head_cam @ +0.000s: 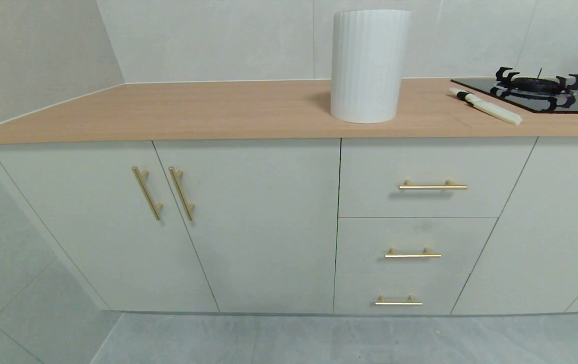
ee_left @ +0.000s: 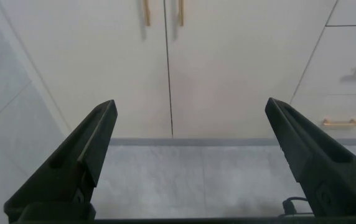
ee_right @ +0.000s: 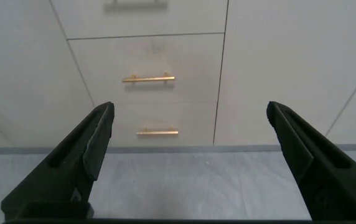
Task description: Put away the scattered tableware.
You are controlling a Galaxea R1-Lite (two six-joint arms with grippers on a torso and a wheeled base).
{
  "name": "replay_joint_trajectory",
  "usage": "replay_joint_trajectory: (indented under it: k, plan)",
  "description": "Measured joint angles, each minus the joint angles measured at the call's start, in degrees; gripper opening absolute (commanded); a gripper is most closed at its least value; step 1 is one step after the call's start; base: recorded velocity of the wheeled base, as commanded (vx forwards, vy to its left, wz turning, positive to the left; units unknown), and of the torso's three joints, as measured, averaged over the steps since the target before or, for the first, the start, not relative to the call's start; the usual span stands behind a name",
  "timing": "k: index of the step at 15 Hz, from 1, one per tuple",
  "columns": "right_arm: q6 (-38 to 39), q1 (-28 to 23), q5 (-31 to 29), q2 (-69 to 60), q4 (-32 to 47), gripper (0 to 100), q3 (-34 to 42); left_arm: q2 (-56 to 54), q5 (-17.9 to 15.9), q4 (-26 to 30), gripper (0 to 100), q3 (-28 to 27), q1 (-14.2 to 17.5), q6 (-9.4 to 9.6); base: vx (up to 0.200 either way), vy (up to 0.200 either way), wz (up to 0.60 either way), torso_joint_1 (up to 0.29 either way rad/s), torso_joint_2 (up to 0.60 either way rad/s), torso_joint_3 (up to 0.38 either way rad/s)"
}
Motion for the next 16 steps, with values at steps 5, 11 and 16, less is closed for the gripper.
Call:
replay_joint_trajectory:
  k: [5,11,16]
  plan:
    - [0.0,-0.02,0.01,0.02,0.0,100,0.0,0.0,0.0,0.0,100,0.0,-0.02,0.0,0.2,0.0,0.0,0.002,0.0,0.003]
    - [0.0,-0.02,0.01,0.04,0.0,100,0.0,0.0,0.0,0.0,100,0.0,0.0,-0.06,0.2,0.0,0.0,0.003,0.0,0.002]
    - [0.0,-0.02,0.01,0.06,0.0,100,0.0,0.0,0.0,0.0,100,0.0,0.0,-0.09,0.04,0.0,0.0,0.0,0.0,0.0]
